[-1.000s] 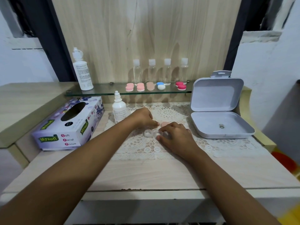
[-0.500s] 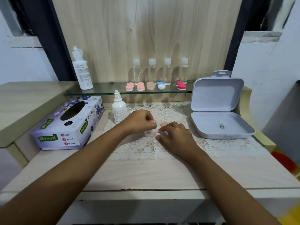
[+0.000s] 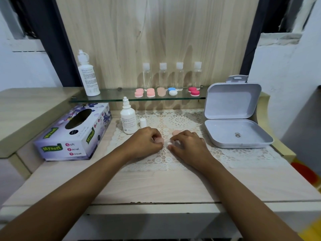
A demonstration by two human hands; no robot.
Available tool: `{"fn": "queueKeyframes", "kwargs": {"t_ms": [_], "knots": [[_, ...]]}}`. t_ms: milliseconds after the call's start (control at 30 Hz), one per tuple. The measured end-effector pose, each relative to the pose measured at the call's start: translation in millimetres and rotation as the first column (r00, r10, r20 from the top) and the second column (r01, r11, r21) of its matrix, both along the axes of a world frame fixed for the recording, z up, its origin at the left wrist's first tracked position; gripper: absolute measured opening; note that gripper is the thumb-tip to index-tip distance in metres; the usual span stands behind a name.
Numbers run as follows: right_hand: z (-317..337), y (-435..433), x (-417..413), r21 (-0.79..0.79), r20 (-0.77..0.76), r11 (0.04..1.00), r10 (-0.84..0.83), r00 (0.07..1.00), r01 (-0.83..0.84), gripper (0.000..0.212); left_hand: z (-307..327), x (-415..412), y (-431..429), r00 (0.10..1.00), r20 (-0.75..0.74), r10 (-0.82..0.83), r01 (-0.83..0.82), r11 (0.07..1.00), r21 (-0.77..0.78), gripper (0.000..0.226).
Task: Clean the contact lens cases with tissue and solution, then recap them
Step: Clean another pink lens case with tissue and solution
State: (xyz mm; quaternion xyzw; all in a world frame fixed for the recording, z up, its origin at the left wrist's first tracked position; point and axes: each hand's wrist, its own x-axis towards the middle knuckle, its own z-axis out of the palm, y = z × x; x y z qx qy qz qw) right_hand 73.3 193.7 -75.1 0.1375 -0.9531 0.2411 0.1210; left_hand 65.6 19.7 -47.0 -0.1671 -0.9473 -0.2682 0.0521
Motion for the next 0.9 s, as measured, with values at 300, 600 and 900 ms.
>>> {"fn": "queueKeyframes", "kwargs": {"t_ms": [300,600,900], "knots": [[-0.9,0.1,-0.3,-0.013,-0.017,1.0,0.003,1.0,-0.003,0.033,-9.6,1.3,-5.6,0.998,-0.009,-0.055,0.055,0.998,0.032,0.038],[-1.6,0.4,-0.7,-0.016,-0.019,1.0,0.008,1.0,-0.008,0.032,-19.3,1.3,-5.7,0.997,-0.07,-0.039,0.049,0.987,0.156,0.032],[-1.2,0.9,-0.8,-0.011,-0.018,1.0,0.01,1.0,-0.011,0.033,-24.2,4.8,-5.7,0.998,-0.068,0.016,0.005,0.95,0.312,0.051]]}}
